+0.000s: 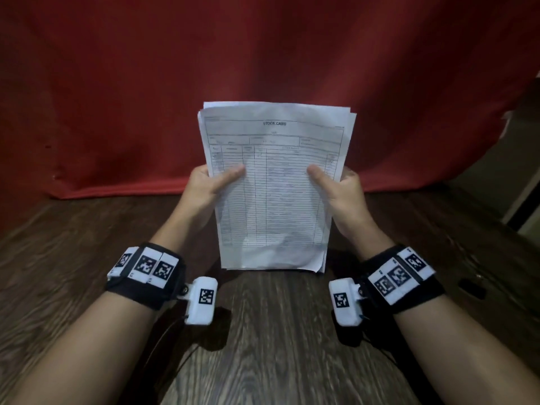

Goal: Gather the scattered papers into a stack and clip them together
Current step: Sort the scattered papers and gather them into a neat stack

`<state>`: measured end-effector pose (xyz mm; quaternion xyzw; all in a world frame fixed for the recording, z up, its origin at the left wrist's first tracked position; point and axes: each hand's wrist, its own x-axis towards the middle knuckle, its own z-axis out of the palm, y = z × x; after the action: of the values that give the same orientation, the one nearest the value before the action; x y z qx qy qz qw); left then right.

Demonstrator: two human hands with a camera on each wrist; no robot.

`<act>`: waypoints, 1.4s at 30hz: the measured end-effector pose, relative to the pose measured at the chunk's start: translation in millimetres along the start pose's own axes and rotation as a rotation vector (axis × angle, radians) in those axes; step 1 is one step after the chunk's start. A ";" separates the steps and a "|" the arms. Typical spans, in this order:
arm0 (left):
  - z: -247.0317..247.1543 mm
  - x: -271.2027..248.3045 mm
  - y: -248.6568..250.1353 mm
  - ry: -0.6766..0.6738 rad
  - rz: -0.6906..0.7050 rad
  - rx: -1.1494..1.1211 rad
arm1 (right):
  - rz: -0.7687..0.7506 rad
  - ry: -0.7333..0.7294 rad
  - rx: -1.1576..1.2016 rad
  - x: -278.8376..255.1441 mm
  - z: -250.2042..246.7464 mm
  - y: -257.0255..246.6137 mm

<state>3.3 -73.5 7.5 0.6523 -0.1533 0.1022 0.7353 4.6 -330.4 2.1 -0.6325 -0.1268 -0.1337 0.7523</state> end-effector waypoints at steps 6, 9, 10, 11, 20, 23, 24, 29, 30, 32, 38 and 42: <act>-6.2 -4.5 -12.0 -0.075 -0.076 0.110 | 0.080 -0.033 -0.042 -9.9 -9.8 28.3; -5.7 -3.8 -10.4 -0.028 -0.022 0.119 | 0.069 -0.039 -0.019 -9.9 -10.8 31.2; -4.3 -3.7 -7.8 -0.003 0.017 0.111 | 0.053 -0.048 -0.018 -9.7 -10.1 31.2; -2.6 -2.9 -4.4 0.018 0.055 0.100 | 0.038 -0.054 -0.016 -9.5 -9.6 30.3; 5.1 1.4 2.0 0.031 0.073 0.074 | 0.072 -0.100 0.124 -1.8 -8.5 11.9; 6.7 -2.6 -6.4 0.053 0.032 0.056 | 0.139 -0.101 0.140 -5.3 -8.5 22.3; 7.3 -3.5 -7.3 0.064 0.021 0.046 | 0.143 -0.095 0.133 -6.7 -8.1 24.5; 14.3 -5.7 -3.8 0.115 0.015 0.050 | 0.074 -0.066 0.059 -12.0 -6.1 27.5; 16.8 -6.3 -2.9 0.131 0.017 0.044 | 0.060 -0.046 0.037 -13.0 -5.8 27.4; 20.6 -5.4 -2.6 0.174 0.006 0.030 | 0.054 0.006 -0.014 -14.3 -4.2 23.3; 17.8 2.5 -6.9 0.111 -0.297 0.059 | 0.155 -0.062 -0.165 -6.6 -11.9 17.7; 7.4 5.9 -31.5 0.003 -0.533 0.436 | 0.396 -0.148 -0.261 -9.7 -26.5 37.6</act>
<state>19.2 -85.1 -18.8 0.8110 0.0492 -0.0621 0.5796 9.8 -350.0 -40.3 -0.7449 -0.0370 0.0476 0.6645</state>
